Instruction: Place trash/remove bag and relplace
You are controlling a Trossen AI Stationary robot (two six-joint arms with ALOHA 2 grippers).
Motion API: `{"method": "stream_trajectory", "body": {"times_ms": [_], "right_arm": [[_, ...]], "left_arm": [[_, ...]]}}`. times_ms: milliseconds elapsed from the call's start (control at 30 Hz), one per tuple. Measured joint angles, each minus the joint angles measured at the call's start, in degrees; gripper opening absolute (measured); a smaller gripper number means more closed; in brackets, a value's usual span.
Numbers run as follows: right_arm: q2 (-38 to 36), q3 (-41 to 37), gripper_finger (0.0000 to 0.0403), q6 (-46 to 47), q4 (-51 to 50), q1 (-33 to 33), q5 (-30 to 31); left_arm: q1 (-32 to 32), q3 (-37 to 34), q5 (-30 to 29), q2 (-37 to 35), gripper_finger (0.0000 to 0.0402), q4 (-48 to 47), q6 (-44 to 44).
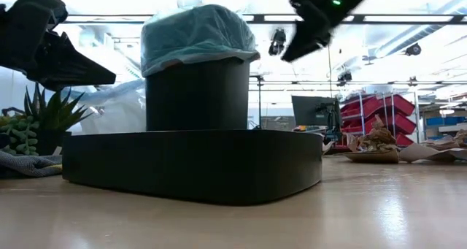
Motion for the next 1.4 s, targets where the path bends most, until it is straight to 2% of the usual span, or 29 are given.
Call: {"method": "stream_trajectory", "body": {"times_ms": [133, 333, 467, 667, 900, 1133, 1267, 1400], "right_arm": [[-1.97, -7.77, 0.0289, 4.9, 0.7, -4.38, 2.3], [2.51, -15.91, 0.0277, 9.38, 14.27, -14.87, 1.79], [8.93, -16.18, 0.027, 12.77, 19.61, -21.62, 2.26], [20.08, -14.62, 0.026, 16.11, 23.67, -27.11, 3.38], [29.75, -7.66, 0.0249, 14.78, 24.26, -28.5, 3.99], [33.65, -3.64, 0.0219, 11.83, 16.18, -27.62, 1.62], [31.92, -6.57, 0.0179, 10.58, 15.76, -25.21, 1.8], [28.33, -10.28, 0.0112, 10.8, 15.02, -21.58, 1.18]], "left_arm": [[-0.02, 0.0, -0.12, 0.3, 0.0075, 0.24, -0.32], [0.05, 0.0, -0.12, 2.05, 0.0075, 0.34, -2.66], [0.09, -0.02, -0.13, 3.73, 0.0075, 2.03, -3.3], [0.39, -0.02, -0.11, 6.1, 0.0075, 3.57, -3.2], [0.55, -0.02, -0.11, 7.51, 0.0075, 3.96, -3.26], [0.55, -0.02, 0.84, 8.28, 0.0075, 3.95, -3.6], [0.55, -0.02, 0.98, 8.42, 0.0075, 3.98, -3.62], [0.55, -0.02, 1.01, 8.37, 0.0075, 4.0, -3.54]]}}
